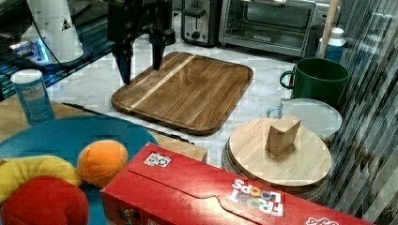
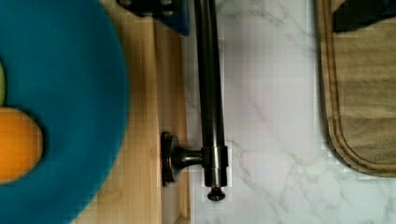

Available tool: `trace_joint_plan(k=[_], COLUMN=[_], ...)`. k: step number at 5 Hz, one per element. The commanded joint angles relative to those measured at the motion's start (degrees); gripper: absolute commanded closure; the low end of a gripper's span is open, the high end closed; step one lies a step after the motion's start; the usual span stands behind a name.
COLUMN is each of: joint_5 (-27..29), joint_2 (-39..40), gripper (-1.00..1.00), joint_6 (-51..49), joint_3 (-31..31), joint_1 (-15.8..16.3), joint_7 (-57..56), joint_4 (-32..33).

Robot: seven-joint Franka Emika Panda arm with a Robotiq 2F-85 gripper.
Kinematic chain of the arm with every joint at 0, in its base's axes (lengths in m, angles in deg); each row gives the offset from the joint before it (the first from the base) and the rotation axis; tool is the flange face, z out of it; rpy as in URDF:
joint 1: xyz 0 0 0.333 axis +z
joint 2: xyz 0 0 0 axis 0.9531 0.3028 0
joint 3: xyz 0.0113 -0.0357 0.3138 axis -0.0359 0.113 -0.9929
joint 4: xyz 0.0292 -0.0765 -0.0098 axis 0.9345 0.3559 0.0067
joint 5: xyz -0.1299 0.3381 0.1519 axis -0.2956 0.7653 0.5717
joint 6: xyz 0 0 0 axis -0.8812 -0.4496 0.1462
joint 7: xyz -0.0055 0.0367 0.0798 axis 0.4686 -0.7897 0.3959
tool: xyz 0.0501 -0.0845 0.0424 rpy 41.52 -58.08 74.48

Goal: Open the drawer.

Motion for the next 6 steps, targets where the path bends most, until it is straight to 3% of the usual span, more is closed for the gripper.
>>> trace_joint_plan(k=[1, 4, 6], joint_5=[-3.4, -4.7, -4.3], joint_2=[4.9, 11.5, 12.9], gripper=[-1.0, -1.0, -1.0], joint_6=[7.6, 12.4, 18.4], joint_3=[-0.6, 0.4, 1.6], joint_1=[0.2, -1.6, -0.9], joint_7=[-3.1, -2.1, 0.3], joint_4=[-3.0, -5.2, -1.5])
